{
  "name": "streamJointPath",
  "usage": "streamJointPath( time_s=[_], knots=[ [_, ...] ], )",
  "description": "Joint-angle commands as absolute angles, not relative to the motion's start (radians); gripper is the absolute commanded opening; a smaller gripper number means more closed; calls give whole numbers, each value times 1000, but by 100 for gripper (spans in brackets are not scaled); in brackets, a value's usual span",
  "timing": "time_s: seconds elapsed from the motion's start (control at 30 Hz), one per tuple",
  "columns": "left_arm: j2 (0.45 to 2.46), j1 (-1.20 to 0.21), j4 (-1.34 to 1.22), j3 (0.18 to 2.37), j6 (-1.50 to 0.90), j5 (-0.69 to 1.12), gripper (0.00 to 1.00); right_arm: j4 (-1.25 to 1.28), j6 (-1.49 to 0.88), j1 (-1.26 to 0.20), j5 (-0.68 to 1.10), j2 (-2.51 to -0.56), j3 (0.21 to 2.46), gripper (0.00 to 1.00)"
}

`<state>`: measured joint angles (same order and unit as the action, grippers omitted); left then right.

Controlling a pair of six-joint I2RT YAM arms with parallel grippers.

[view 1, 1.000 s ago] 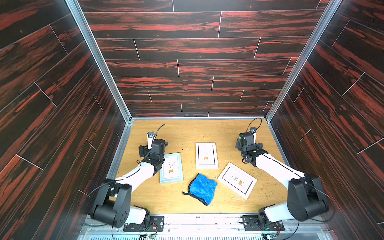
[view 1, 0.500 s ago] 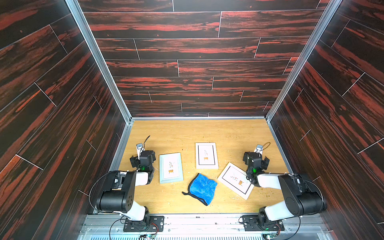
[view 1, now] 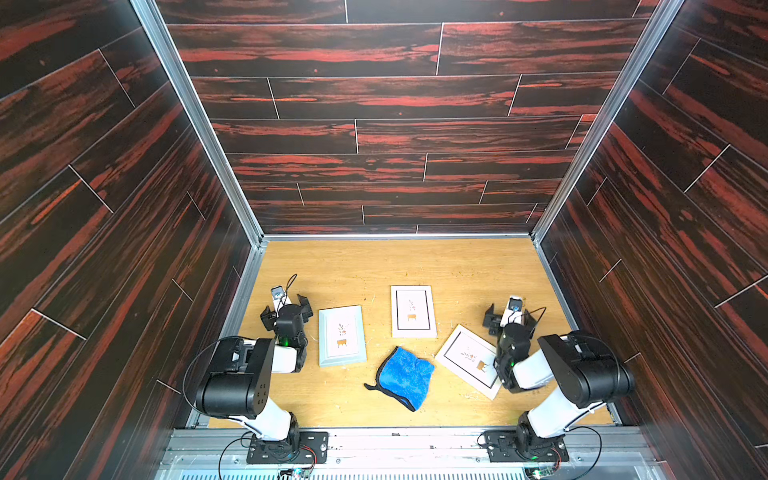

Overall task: Wipe the picture frame with a cloth
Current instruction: Reset both arms

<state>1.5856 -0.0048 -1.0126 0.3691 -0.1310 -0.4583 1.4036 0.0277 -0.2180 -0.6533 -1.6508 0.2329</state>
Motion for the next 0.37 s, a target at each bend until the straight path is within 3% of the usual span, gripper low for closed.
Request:
streamJointPath(
  time_s=[0.0,0.33],
  knots=[
    [1587,0,-1040,364,-130,-461,100,1515,72,-234,-706,-1667,238,98],
    [1589,0,-1043,365,-130,-465,100,1443,43,-236,-721,-1650,253,98]
  ],
)
